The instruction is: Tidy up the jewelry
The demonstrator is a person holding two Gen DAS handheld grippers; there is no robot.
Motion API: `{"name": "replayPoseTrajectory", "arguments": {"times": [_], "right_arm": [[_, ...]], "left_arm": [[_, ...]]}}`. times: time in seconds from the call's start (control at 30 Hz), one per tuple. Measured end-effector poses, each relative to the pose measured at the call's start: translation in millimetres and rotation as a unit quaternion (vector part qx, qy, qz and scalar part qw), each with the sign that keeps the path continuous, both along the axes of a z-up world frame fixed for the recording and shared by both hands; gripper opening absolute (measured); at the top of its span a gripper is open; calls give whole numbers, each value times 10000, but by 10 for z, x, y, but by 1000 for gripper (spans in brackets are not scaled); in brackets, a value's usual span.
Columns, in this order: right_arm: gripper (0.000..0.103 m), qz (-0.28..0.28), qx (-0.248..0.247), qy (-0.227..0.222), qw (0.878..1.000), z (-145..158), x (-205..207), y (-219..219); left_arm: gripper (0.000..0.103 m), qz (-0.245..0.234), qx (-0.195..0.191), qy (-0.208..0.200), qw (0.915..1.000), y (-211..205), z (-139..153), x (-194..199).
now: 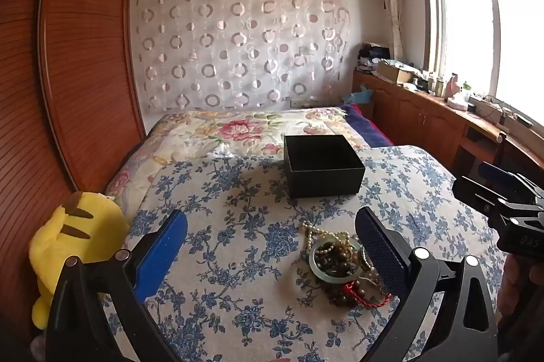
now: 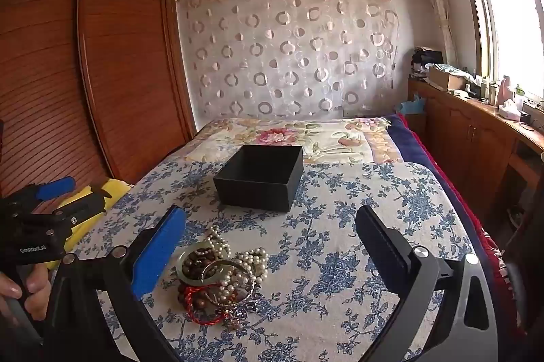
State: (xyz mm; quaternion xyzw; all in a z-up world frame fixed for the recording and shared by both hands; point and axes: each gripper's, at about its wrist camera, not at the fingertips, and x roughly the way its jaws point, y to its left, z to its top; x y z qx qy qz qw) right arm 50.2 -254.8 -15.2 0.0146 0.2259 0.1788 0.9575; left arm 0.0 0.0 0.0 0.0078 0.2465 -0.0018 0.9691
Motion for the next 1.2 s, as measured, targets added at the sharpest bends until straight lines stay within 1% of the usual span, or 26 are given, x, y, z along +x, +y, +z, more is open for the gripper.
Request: {"name": "replayPoseTrajectory", "arguments": {"times": [1.2], "right_arm": [[101, 3, 41, -23, 10000, 8, -8, 24]], "left_arm": [[96, 1, 16, 12, 10000, 10, 3, 2]]}}
